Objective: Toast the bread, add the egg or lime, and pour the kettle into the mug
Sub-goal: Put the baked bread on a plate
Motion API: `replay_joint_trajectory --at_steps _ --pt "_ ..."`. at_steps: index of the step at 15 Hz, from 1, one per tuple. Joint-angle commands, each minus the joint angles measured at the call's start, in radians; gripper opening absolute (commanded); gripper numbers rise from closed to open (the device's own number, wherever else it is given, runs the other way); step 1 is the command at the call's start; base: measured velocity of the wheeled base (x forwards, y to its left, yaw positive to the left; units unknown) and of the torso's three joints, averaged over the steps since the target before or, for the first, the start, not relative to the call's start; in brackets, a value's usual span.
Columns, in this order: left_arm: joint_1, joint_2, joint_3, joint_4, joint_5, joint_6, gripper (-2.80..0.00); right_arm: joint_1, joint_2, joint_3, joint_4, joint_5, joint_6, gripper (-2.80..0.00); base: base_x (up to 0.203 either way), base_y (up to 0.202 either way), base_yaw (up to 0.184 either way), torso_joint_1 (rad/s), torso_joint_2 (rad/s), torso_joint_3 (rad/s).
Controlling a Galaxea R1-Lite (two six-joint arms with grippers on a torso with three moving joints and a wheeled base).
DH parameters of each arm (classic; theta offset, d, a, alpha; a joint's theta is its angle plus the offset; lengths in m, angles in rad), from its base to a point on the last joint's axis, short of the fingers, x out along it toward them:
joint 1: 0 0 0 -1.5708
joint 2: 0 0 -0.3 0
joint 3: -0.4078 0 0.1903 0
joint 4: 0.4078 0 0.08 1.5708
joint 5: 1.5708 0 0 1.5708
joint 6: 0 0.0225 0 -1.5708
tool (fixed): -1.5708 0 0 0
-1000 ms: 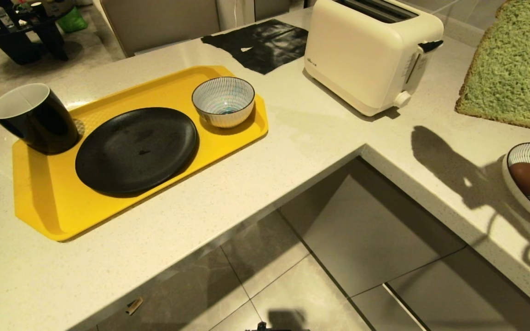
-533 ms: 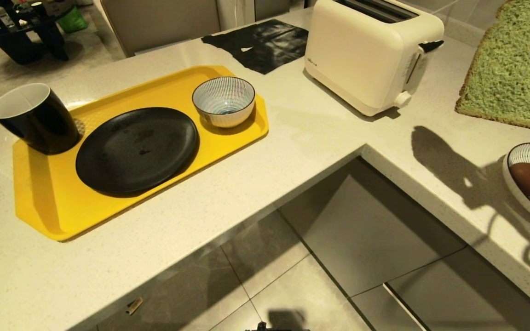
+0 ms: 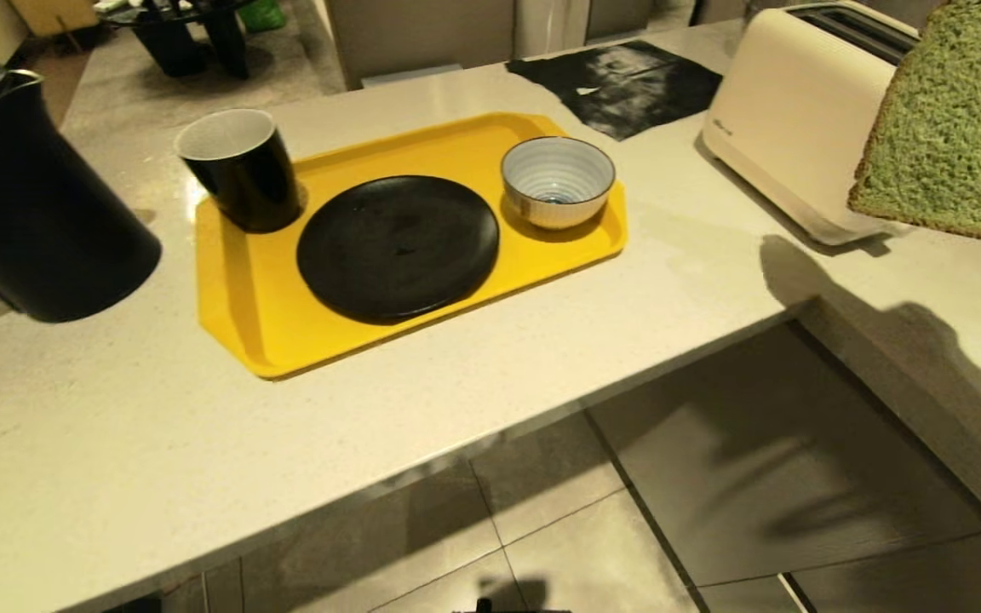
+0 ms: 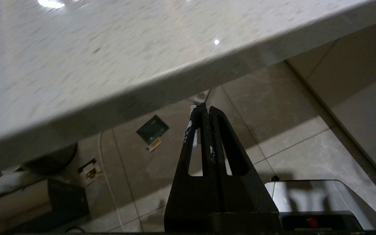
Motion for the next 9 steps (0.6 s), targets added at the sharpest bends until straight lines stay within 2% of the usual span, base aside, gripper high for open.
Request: replay_joint_trajectory --at_steps 1,9 --pt "0.000 0.001 0.000 0.000 0.000 0.000 -2.80 0.001 0.002 0.000 0.001 0.002 0.002 -2.80 0.000 -0.010 0.170 0.006 0.00 0.002" --pt "0.000 0.001 0.000 0.000 0.000 -0.001 -2.80 0.001 0.000 0.018 -0.001 0.002 0.002 -2.80 0.001 -0.008 0.167 0.003 0.00 0.001"
